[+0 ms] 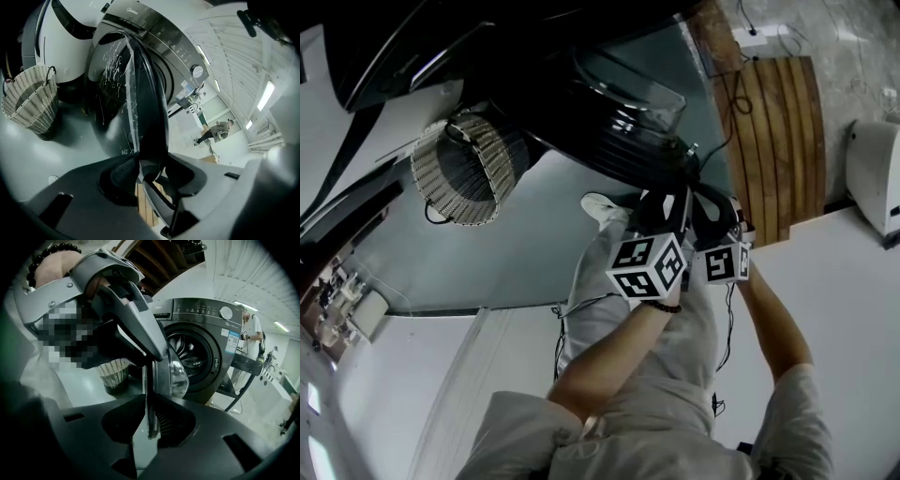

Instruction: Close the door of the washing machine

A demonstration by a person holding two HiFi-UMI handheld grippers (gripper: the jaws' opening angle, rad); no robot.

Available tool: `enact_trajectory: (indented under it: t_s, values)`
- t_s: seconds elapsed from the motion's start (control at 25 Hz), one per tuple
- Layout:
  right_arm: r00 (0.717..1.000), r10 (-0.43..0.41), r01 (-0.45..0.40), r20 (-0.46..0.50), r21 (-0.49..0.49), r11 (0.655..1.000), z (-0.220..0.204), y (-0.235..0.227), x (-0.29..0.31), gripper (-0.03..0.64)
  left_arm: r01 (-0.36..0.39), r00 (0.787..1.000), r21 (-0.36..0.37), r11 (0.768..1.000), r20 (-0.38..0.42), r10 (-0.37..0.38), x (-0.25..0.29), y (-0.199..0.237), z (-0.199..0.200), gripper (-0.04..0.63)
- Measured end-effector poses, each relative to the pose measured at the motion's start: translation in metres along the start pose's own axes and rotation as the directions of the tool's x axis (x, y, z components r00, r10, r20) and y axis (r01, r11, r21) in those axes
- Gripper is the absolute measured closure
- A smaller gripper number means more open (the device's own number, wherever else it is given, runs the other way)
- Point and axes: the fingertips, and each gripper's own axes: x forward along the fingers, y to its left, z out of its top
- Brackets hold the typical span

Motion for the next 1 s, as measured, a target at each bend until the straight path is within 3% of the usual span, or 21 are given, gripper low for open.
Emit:
enact_trajectory:
  t_s: [0.16, 0.36, 0.48, 0.6, 0.68, 0.76, 0.8, 0.84, 0.88, 1.0]
  values:
    - [1.0, -0.017, 0.017, 0.007, -0.016, 1.0, 0.007, -0.021, 0.006, 0.536, 0.038, 0.999, -0.008, 0.999, -0.012, -0.038, 0.01, -0.011, 0.008, 0.419]
    - [0.999, -0.032, 0.032, 0.025, -0.009, 0.999, 0.01, -0.045, 0.009, 0.532, 0.135, 0.987, 0.039, 0.99, -0.087, -0.131, 0.019, -0.024, 0.016, 0.417]
    - [0.999, -0.019, 0.02, 0.027, -0.029, 0.999, 0.011, -0.055, 0.009, 0.532, 0.23, 0.965, 0.052, 0.972, -0.143, -0.221, 0.023, -0.032, 0.017, 0.441]
    - [1.0, -0.008, 0.008, 0.013, -0.041, 0.999, 0.011, -0.063, 0.011, 0.532, 0.332, 0.928, 0.028, 0.943, -0.192, -0.321, 0.027, -0.038, 0.017, 0.449]
    - [1.0, -0.012, 0.012, 0.008, -0.04, 0.999, 0.012, -0.07, 0.013, 0.532, 0.424, 0.876, 0.018, 0.905, -0.26, -0.405, 0.026, -0.047, 0.008, 0.567]
    - [1.0, -0.023, 0.023, 0.001, -0.036, 0.999, 0.012, -0.078, 0.014, 0.529, 0.535, 0.808, 0.019, 0.844, -0.304, -0.505, 0.019, -0.062, 0.001, 0.592]
    - [1.0, -0.031, 0.031, -0.001, -0.035, 0.999, 0.012, -0.082, 0.015, 0.528, 0.579, 0.786, 0.053, 0.813, -0.3, -0.54, 0.015, -0.068, 0.003, 0.592]
    - [0.999, -0.039, 0.039, -0.001, -0.035, 0.999, 0.013, -0.088, 0.016, 0.526, 0.605, 0.781, 0.12, 0.787, -0.286, -0.556, 0.013, -0.073, 0.007, 0.592]
    - [0.999, -0.048, 0.048, 0.001, -0.036, 0.998, 0.014, -0.093, 0.017, 0.523, 0.606, 0.791, 0.218, 0.765, -0.268, -0.55, 0.012, -0.076, 0.014, 0.592]
    - [0.997, -0.072, 0.072, 0.006, -0.041, 0.997, 0.018, -0.109, 0.021, 0.517, 0.509, 0.851, 0.533, 0.676, -0.197, -0.486, 0.014, -0.077, 0.035, 0.592]
